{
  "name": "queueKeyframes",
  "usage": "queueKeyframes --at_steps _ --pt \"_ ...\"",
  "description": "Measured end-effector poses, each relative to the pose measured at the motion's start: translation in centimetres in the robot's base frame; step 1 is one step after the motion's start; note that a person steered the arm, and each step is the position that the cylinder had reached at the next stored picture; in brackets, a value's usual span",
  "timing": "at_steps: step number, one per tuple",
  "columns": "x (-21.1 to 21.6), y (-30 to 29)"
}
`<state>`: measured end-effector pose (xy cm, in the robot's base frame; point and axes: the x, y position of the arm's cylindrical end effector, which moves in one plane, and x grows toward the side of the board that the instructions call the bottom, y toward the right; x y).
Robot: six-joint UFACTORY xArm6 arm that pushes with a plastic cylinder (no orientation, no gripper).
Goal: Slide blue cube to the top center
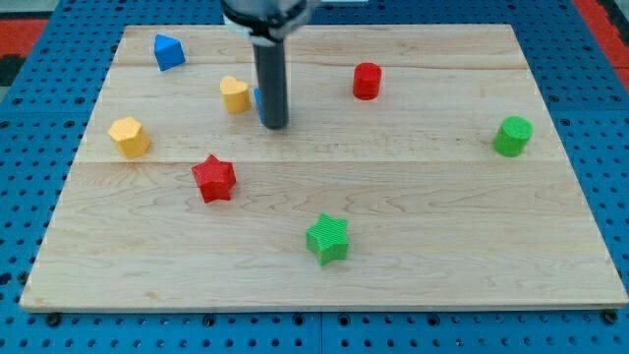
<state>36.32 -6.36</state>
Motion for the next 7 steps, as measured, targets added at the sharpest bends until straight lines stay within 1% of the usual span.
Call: queueKeyframes --at_steps 1,2,3,4,5,6,7 --pt "-3.5 -0.3" --pt "-7.9 -0.4" --pt "-8.5 -6.4" --pt "-11.1 -5.4" --pt "-12.4 -1.4" --pt "-12.0 2.0" --pt "-11.9 4.1"
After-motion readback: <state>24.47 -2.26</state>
